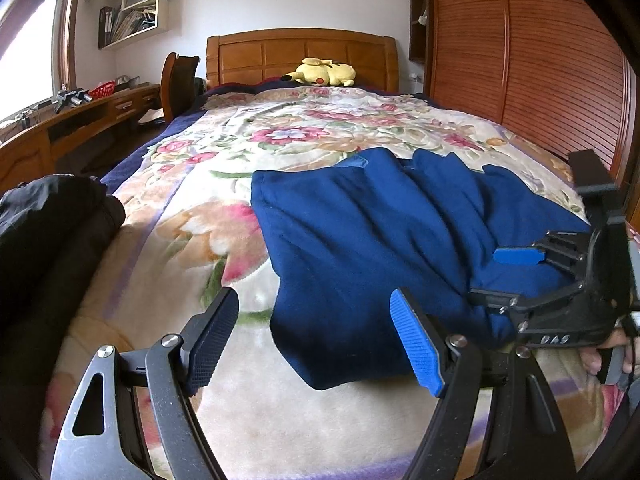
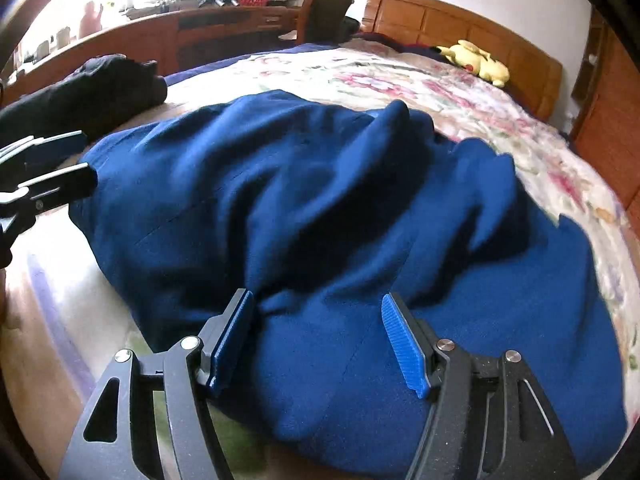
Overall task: Fold large clothes
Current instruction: 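Move the left tool to the jacket's side edge and grasp it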
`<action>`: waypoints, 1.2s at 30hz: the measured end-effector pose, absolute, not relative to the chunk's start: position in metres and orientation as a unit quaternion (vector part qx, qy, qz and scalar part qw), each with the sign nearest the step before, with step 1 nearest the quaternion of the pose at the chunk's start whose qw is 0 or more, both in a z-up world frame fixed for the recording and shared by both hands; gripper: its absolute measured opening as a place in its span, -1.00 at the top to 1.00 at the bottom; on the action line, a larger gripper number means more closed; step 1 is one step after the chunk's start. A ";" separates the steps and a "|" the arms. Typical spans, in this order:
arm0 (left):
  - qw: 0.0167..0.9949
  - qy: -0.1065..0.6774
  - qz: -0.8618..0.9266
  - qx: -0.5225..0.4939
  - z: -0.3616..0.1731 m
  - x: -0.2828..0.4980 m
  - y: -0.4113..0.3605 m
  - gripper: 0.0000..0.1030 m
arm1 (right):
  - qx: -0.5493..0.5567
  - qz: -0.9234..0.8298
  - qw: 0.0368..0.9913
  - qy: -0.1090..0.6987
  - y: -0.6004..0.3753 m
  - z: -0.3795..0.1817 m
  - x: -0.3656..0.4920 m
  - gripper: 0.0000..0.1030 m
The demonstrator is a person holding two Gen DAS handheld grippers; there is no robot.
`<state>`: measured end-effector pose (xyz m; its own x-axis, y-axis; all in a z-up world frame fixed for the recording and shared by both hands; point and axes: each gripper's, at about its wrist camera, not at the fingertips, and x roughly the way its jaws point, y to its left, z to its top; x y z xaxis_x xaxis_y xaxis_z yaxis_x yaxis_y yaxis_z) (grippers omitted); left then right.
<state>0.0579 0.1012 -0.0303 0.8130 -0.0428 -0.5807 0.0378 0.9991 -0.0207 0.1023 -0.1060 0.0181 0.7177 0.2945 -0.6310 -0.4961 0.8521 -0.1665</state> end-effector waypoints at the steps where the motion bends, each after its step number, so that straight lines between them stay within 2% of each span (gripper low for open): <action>1: 0.952 0.306 -0.021 -0.004 -0.030 0.058 0.101 -0.53 | -0.159 0.218 0.913 0.307 -0.108 0.020 0.102 -0.32; 8: 0.952 0.305 -0.017 0.007 -0.032 0.059 0.099 -0.53 | -0.151 0.196 0.926 0.284 -0.141 0.036 0.074 -0.32; 12: 0.952 0.307 -0.012 0.011 -0.034 0.060 0.099 -0.53 | -0.125 0.209 0.918 0.313 -0.149 0.022 0.079 -0.32; 30: 0.947 0.321 -0.002 -0.018 -0.047 0.036 0.114 -0.53 | -0.138 0.189 0.932 0.276 -0.153 0.016 0.058 -0.35; 36: 0.946 0.322 -0.001 -0.031 -0.051 0.036 0.116 -0.32 | -0.140 0.184 0.935 0.268 -0.161 0.020 0.045 -0.35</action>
<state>0.0355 0.1158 -0.0508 0.7921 -0.0218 -0.6099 -0.0188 0.9980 -0.0600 0.0452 -0.1612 0.0196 0.7892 0.2690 -0.5521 -0.4187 0.8933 -0.1632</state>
